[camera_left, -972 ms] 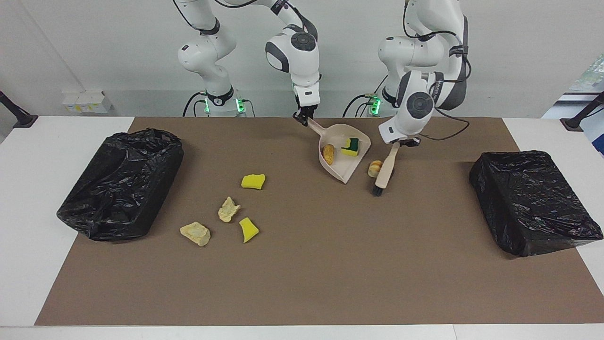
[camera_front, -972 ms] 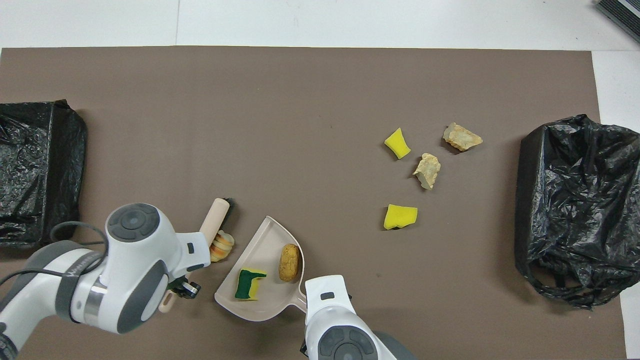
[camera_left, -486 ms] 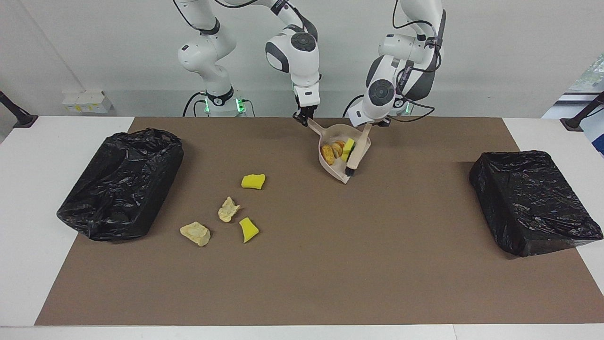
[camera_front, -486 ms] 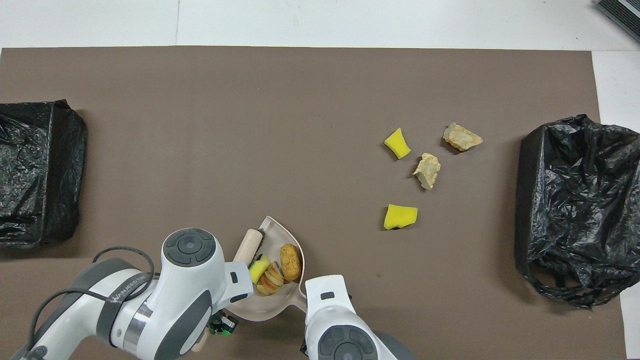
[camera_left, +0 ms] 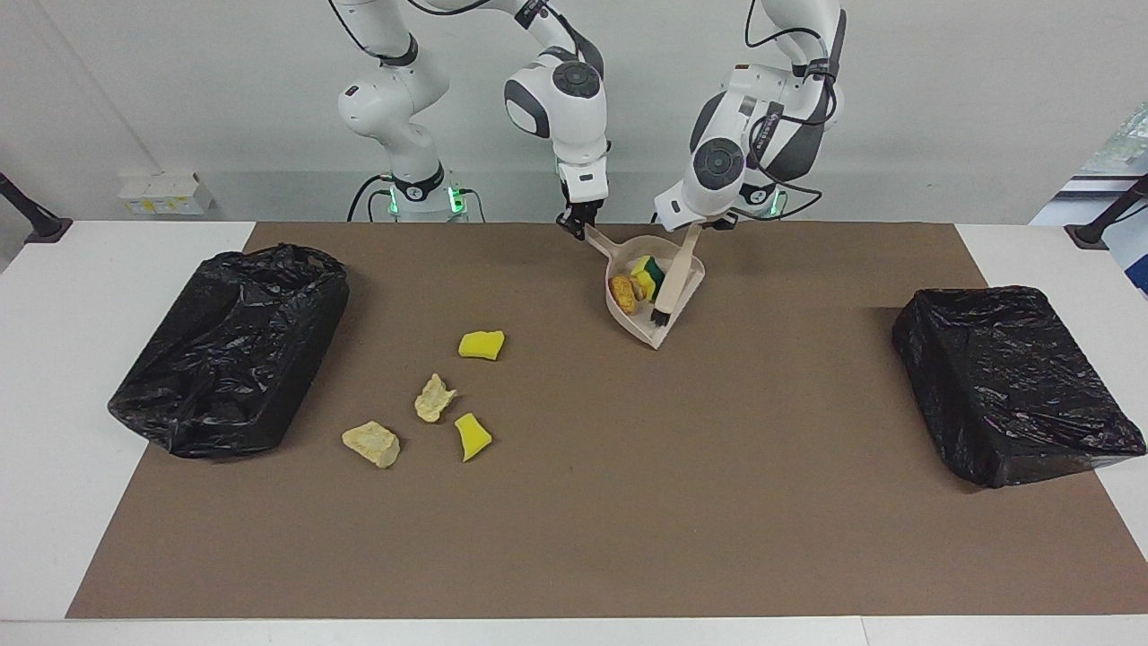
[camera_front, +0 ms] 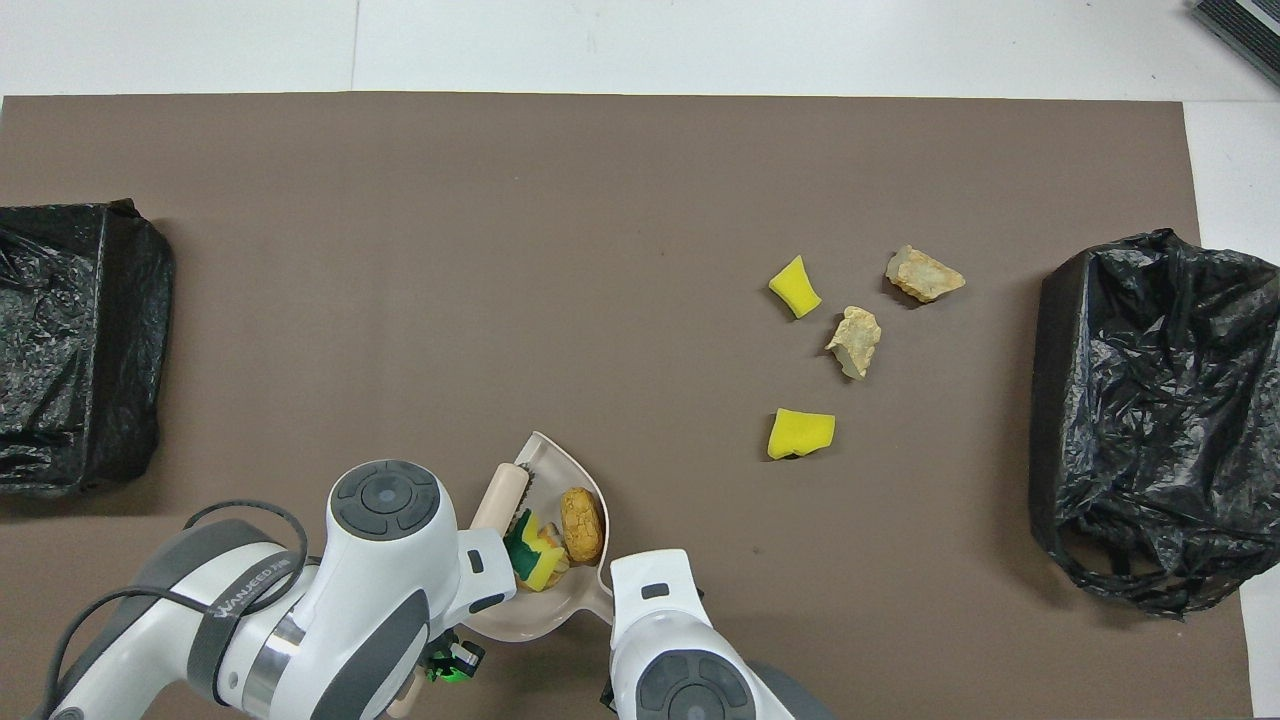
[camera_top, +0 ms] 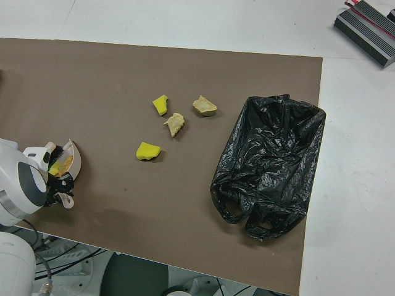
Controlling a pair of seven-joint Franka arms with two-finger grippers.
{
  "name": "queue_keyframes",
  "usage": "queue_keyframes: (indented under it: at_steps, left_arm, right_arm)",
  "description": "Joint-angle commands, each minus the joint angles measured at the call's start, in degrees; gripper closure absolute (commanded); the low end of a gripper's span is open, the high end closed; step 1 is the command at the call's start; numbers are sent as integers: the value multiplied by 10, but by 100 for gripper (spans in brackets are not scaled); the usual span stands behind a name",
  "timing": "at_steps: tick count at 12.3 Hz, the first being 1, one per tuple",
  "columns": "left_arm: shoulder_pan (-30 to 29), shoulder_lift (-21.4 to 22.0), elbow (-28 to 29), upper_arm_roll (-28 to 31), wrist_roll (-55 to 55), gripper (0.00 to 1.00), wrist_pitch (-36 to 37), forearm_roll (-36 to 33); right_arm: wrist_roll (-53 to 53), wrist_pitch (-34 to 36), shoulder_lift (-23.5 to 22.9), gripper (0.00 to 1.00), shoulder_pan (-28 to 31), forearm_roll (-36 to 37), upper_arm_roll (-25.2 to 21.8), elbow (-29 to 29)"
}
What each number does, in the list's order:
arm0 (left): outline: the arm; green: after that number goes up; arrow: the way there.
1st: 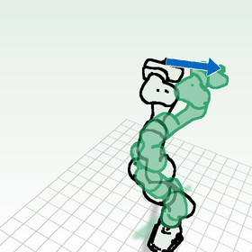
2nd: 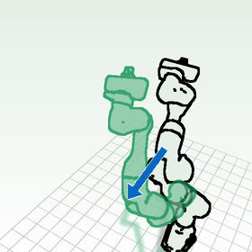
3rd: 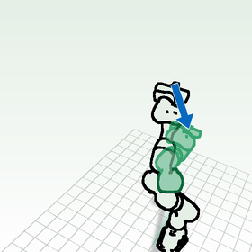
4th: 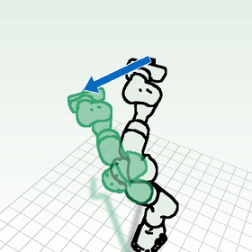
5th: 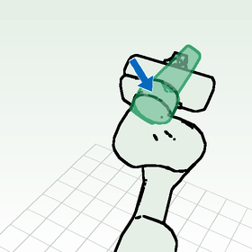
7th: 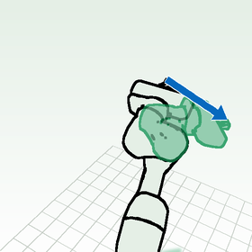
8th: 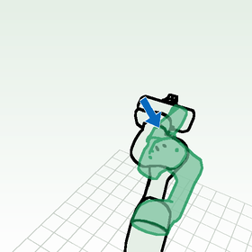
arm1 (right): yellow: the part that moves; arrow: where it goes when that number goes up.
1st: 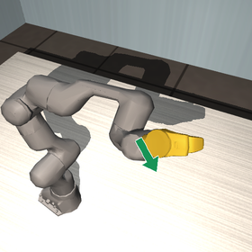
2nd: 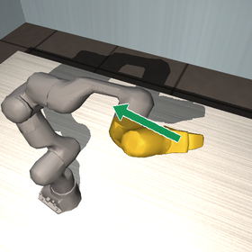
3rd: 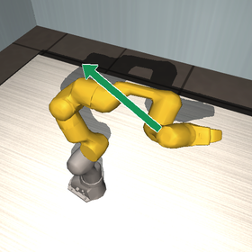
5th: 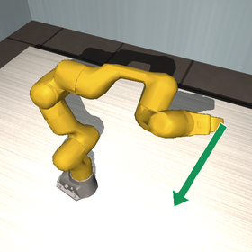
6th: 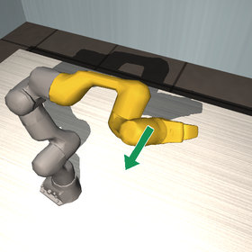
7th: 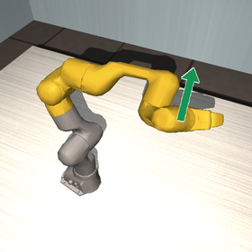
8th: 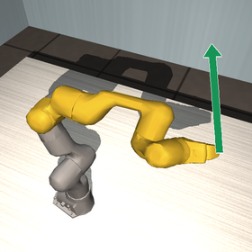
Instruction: Sweep and dump trash in bin
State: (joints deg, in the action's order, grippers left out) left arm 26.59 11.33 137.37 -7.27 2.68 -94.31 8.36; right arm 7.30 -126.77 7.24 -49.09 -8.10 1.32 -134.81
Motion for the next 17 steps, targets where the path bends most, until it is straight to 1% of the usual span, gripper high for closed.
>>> queue_keyframes:
  at_steps: [1, 4, 6, 8, 9, 11, 13, 15, 17]
  left_arm:
    - [-7, 14, -18, 5, 25, 100, 23, -34]
    - [-8, 17, -40, 6, 50, 100, 53, -52]
    - [-8, 37, -45, 7, 63, 100, 62, -59]
    - [-27, 52, -79, 5, 63, 100, 99, -70]
    - [-25, 52, -98, 3, 64, 100, 125, -73]
    - [-21, 68, -121, -1, 73, 100, 156, -76]
    - [-21, 72, -142, -9, 98, 100, 164, -75]
    - [-27, 71, -143, -8, 106, 100, 155, -75]
    - [-29, 72, -135, -3, 106, 100, 134, -69]
  right_arm:
    - [9, -10, -16, 100, 16, -9, 1, 24]
    - [15, 2, -7, 100, 23, -9, 1, 36]
    - [26, 1, 4, 100, 36, -9, 1, 30]
    - [42, 2, 21, 100, 47, -9, 2, 24]
    - [43, 2, 31, 100, 49, -9, 2, 17]
    - [42, 1, 52, 100, 49, -9, 0, 3]
    - [46, 5, 73, 100, 85, -9, 0, -2]
    - [52, 10, 92, 100, 115, -9, -1, -2]
    - [58, 53, 126, 100, 158, -9, -6, 4]
